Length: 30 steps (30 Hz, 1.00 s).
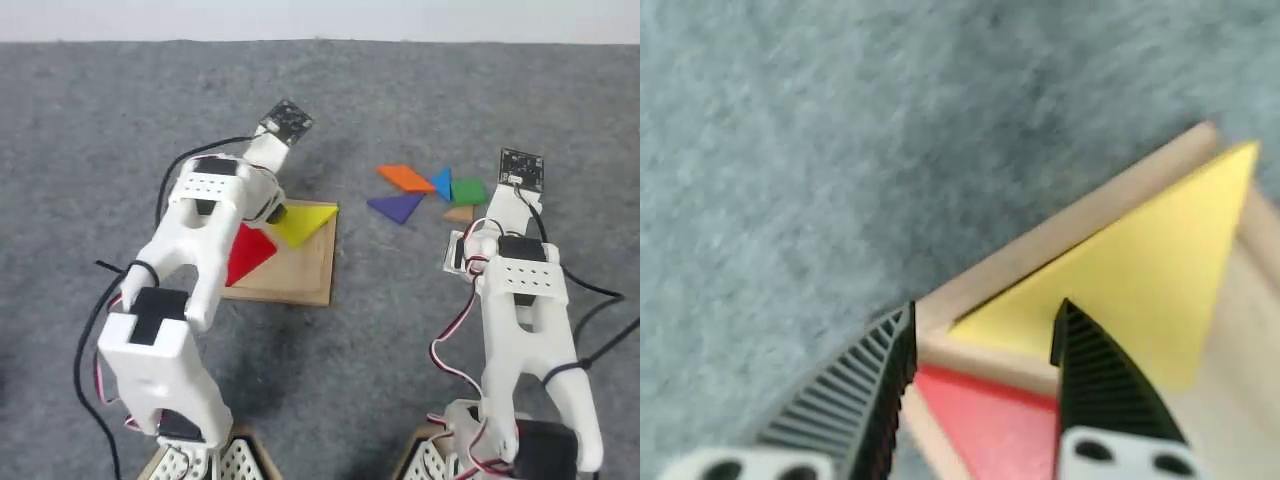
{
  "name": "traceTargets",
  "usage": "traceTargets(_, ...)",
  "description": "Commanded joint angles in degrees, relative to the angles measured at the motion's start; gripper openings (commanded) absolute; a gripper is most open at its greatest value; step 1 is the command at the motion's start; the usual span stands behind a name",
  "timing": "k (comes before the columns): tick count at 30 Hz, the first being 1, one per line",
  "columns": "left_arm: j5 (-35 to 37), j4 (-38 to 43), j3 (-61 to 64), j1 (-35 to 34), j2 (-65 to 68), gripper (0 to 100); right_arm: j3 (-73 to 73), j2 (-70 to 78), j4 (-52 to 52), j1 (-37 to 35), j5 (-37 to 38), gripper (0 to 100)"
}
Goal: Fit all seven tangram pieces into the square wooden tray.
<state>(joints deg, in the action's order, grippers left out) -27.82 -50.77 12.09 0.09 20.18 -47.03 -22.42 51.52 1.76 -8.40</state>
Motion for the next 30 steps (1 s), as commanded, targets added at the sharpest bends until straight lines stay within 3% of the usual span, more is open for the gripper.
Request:
traceTargets(1, -2.73, 0.26, 2.33, -2.20, -3.78, 21, 0.26, 0.04, -1.01, -0.48, 0.53, 10.1)
traceTargets(7, -2.29, -1.93, 2.42, -1.85, -8.09, 21, 0.26, 0.04, -1.01, -0.48, 0.53, 10.1)
traceTargets(17, 2.20, -0.97, 3.56, 11.60, -14.15, 21, 0.26, 0.04, -1.01, -0.48, 0.53, 10.1)
traceTargets(30, -1.76, 2.55, 3.65, 7.21, -2.02, 21, 0.26, 0.04, -1.01, -0.48, 0.44, 10.1)
